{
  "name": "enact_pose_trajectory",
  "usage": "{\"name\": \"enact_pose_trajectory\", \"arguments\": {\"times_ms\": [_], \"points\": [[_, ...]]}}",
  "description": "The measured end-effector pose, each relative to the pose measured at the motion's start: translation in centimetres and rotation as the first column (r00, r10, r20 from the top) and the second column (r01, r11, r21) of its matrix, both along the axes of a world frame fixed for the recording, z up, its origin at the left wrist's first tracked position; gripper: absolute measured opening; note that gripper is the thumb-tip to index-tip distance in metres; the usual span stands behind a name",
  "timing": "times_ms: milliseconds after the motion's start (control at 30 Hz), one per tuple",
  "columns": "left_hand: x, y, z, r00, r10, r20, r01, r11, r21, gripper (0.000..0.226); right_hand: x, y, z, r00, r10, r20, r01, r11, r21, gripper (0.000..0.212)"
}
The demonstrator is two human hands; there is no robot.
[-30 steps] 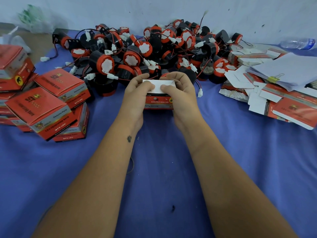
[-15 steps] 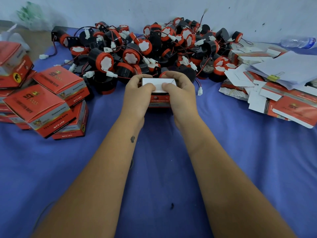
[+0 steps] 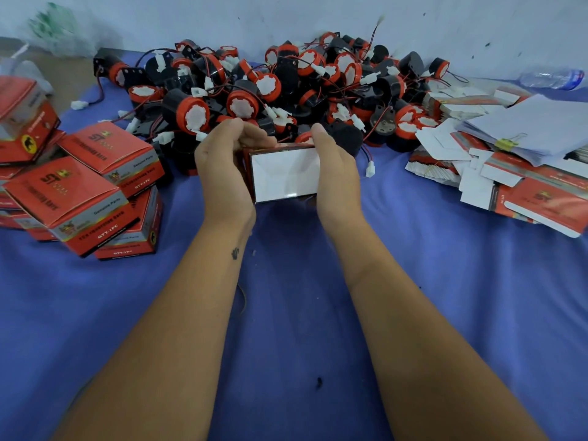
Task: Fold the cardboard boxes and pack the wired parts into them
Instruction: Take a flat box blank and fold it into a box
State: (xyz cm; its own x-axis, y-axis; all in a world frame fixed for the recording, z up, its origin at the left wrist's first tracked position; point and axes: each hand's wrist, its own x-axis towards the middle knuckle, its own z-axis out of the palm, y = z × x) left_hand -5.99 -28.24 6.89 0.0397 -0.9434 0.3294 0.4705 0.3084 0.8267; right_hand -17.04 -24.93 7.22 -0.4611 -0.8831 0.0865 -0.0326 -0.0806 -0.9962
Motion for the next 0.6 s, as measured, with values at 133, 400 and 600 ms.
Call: {"name": "enact_pose_trajectory", "arguments": {"times_ms": [133,400,600], "points": [[0.0,-0.1,0.1,0.999,0.036,0.035,-0.035,0.999,-0.031,0.025,-0.2,0.1,0.5,0.975,0.081,0.208,-0.080,0.997,-0.016,0.018],[-0.5,-0.2,-0.1,0.986,0.107,0.130,-0.127,0.979,0.160,0.053,0.0,0.0,0.2,0.962,0.169,0.214,-0.098,0.947,-0.307,0.043],[0.0,-0.9,-0.3,0.983,0.040,0.179,-0.089,0.958,0.273,0.019,-0.5,-0.3,-1.0,0.976,0.196,-0.101,-0.214,0.948,-0.237,0.033]]}}
